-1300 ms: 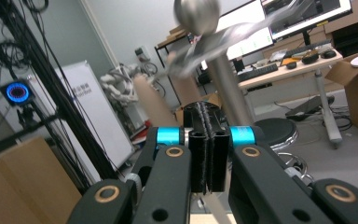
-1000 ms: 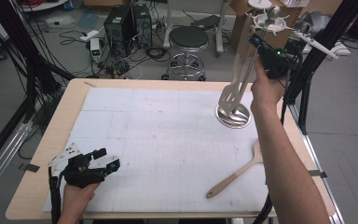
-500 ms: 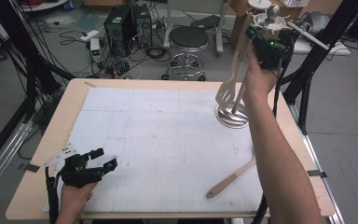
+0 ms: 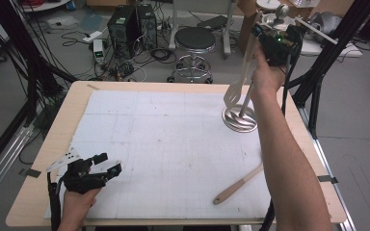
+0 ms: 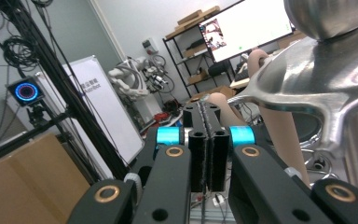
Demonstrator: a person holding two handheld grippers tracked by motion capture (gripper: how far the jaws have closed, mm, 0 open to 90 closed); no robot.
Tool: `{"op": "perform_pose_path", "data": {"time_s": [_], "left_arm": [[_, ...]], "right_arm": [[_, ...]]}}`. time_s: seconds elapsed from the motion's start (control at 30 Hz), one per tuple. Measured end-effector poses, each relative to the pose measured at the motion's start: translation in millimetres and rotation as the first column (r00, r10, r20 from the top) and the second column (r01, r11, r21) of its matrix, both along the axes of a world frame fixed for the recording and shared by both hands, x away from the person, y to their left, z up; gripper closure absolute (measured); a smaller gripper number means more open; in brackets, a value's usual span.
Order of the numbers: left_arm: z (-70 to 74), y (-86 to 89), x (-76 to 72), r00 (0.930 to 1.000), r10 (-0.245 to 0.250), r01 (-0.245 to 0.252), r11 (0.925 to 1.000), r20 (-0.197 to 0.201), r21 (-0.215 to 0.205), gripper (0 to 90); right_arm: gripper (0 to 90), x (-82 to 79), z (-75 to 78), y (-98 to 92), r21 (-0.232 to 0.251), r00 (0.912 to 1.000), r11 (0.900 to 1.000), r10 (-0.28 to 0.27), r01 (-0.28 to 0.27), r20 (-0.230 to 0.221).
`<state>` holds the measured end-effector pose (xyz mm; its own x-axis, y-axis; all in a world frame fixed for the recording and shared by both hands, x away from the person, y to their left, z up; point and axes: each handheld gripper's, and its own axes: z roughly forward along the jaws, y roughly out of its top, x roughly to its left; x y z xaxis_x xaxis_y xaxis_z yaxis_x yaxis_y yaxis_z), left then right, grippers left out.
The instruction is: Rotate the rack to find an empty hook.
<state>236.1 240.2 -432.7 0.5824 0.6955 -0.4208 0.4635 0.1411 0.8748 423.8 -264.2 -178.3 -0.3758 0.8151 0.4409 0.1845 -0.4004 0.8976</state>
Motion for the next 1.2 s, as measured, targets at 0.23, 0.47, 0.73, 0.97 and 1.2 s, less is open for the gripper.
{"op": "perform_pose_path", "data": {"time_s": [0.23, 0.47, 0.73, 0.97, 1.2], "left_arm": [[1.2, -3.4, -0.9, 0.9999, -0.011, 0.011, 0.9999, 0.003, 0.005, 10.5], [2.2, -6.2, 0.2, 0.9998, -0.019, 0.019, 0.9998, 0.004, 0.004, 10.6], [2.8, -12.1, 2.6, 0.9995, -0.030, 0.030, 0.9994, 0.008, 0.014, 10.6], [2.0, -15.0, 5.6, 0.9992, -0.040, 0.040, 0.9991, 0.007, 0.014, 10.6], [1.9, -15.1, 7.1, 0.9991, -0.041, 0.041, 0.9991, 0.008, 0.014, 10.6]], "right_arm": [[80.0, -24.2, -12.1, -8.1, -0.035, 0.9975, 0.998, 0.059, -0.058, 0.039], [58.8, -55.1, -31.2, -24.8, -0.061, 0.9892, 0.987, 0.146, -0.147, -0.012], [47.3, -71.4, -53.0, -36.0, -0.075, 0.9750, 0.972, 0.219, -0.221, -0.037], [44.2, -81.5, -72.7, -51.3, -0.011, 0.9561, 0.957, 0.288, -0.289, -0.053], [45.4, -100.3, -95.5, -63.8, 0.013, 0.9242, 0.927, 0.375, -0.375, -0.074]]}}
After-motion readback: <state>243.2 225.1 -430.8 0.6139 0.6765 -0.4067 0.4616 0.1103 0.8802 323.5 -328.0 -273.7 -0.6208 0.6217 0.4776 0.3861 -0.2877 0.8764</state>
